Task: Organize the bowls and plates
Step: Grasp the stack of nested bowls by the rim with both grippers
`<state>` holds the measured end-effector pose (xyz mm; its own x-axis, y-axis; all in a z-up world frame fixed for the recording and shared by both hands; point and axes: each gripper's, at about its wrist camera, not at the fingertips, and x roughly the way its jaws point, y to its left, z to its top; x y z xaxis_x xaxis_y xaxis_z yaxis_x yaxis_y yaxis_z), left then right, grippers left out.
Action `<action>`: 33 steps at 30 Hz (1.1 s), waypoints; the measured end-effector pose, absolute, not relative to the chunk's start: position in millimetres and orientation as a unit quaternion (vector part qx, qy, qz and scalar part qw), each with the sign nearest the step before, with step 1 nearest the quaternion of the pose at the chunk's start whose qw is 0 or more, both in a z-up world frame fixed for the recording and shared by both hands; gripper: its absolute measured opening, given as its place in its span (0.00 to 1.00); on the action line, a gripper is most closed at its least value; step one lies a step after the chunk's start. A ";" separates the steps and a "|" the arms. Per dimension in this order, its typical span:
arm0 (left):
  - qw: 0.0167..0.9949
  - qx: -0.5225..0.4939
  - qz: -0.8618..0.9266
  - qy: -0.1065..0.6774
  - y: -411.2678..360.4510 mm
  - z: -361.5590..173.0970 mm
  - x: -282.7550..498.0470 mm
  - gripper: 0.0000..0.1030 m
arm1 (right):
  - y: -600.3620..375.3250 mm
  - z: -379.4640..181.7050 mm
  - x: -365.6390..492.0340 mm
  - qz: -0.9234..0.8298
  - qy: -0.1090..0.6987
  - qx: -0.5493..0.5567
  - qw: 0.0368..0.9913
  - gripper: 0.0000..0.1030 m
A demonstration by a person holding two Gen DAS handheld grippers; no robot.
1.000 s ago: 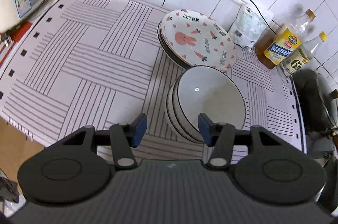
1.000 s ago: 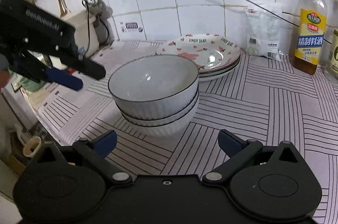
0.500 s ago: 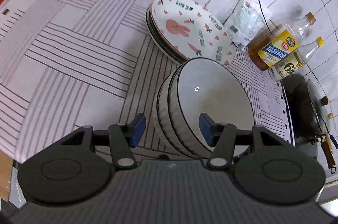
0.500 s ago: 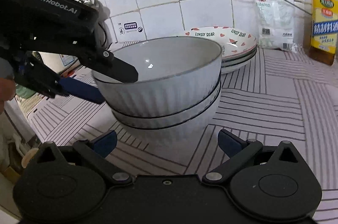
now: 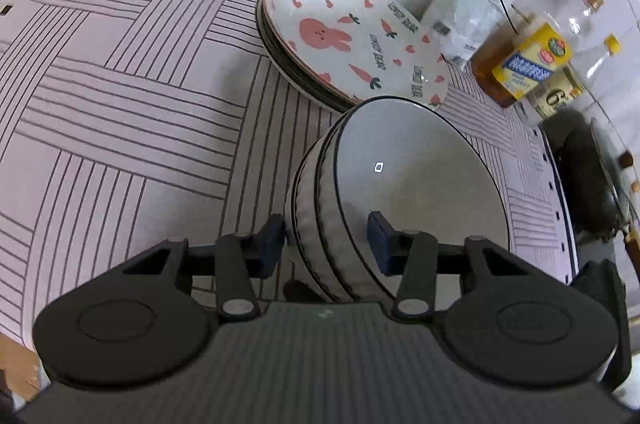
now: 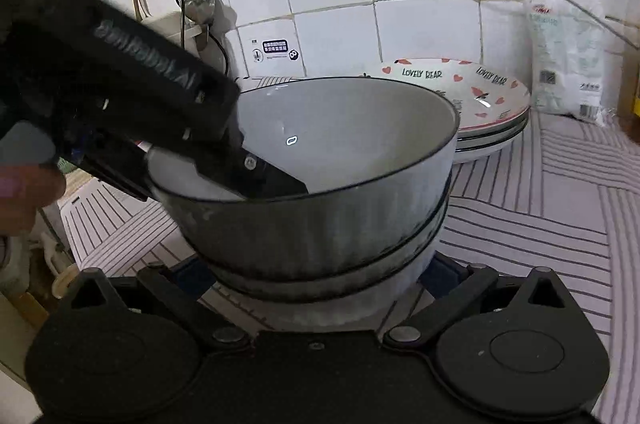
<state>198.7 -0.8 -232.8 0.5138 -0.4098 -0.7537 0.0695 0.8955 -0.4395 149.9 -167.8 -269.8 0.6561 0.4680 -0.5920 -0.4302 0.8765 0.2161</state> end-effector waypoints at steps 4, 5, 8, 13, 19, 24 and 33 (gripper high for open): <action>0.851 -0.187 -0.141 0.470 1.3 -233.7 198.6 0.42 | -165.7 -268.4 153.7 0.249 0.343 0.022 0.906 1.00; 0.851 -0.183 -0.141 0.470 0.3 -232.9 198.5 0.42 | -166.3 -268.6 153.6 0.250 0.343 0.023 0.905 1.00; 0.850 -0.186 -0.139 0.473 0.9 -231.7 197.3 0.42 | -164.7 -266.9 155.0 0.248 0.349 0.018 0.903 1.00; 0.842 -0.188 -0.154 0.482 3.9 -227.5 193.6 0.42 | -165.6 -261.9 148.5 0.249 0.348 0.015 0.904 1.00; 0.854 -0.164 -0.164 0.465 -3.7 -206.0 181.2 0.43 | -169.6 -248.2 135.4 0.240 0.324 0.017 0.915 1.00; 0.862 -0.147 -0.169 0.456 -13.2 -183.2 172.0 0.43 | -175.7 -228.4 128.2 0.236 0.308 0.025 0.921 1.00; 0.861 -0.133 -0.180 0.457 -25.0 -144.7 191.5 0.43 | -183.7 -193.4 138.2 0.232 0.290 0.012 0.928 1.00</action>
<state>191.5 -25.0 -144.7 0.5183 -0.4307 -0.7388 0.1883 0.9002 -0.3927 138.2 -183.7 -193.4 0.7242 0.4369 -0.5335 -0.4233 0.8924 0.1563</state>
